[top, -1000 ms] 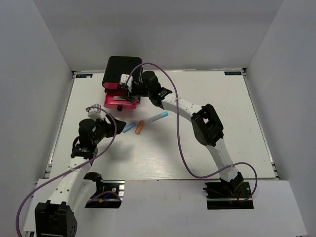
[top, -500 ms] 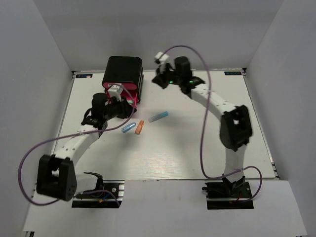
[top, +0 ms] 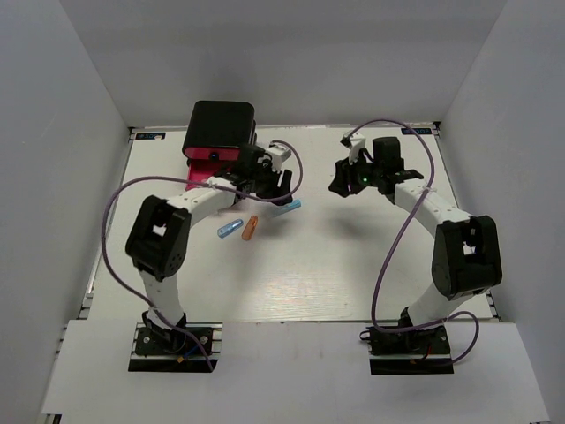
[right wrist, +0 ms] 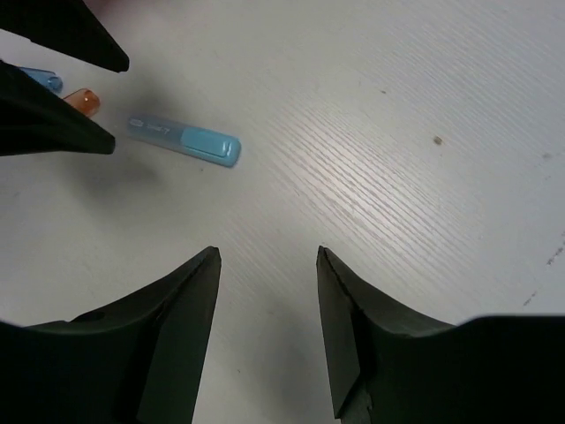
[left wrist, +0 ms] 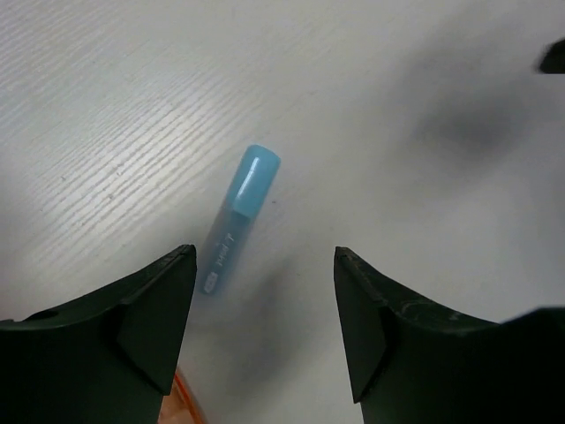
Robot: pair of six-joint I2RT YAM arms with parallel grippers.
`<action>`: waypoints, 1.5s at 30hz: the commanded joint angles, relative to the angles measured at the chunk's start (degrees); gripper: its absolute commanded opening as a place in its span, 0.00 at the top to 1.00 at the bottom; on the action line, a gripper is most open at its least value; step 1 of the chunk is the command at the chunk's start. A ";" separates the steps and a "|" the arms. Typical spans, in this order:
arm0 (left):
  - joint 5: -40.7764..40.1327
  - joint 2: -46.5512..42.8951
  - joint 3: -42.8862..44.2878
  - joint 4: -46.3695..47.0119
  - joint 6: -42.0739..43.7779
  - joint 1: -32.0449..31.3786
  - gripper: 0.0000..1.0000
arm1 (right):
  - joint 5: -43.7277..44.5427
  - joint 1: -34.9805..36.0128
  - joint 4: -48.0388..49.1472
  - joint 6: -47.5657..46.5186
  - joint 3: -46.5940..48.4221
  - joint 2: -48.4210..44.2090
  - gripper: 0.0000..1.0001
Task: Sort the stationery into containers
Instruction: Pick up the pen from the center of the board, then place the pen in the drawer.
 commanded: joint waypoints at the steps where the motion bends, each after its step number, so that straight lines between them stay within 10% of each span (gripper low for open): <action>1: -5.71 4.01 6.12 -6.04 3.27 -1.26 0.26 | -2.75 -1.97 1.16 0.83 -0.43 -3.03 0.46; 19: -20.57 13.34 10.09 -9.37 6.34 -8.38 0.27 | -6.88 -4.96 0.63 1.01 -0.26 -2.06 0.46; 33: -24.10 8.45 8.50 -9.12 3.02 -9.52 0.86 | -8.72 -5.84 1.34 0.31 -2.19 -3.56 0.46; 40: -22.23 -10.01 1.47 -1.91 -0.41 -7.16 0.92 | -10.04 -6.10 2.92 -1.72 -4.56 -4.70 0.46; 45: -29.88 -14.06 3.84 -14.01 -14.02 -3.90 1.00 | -10.75 -6.19 3.97 -2.07 -5.44 -4.53 0.46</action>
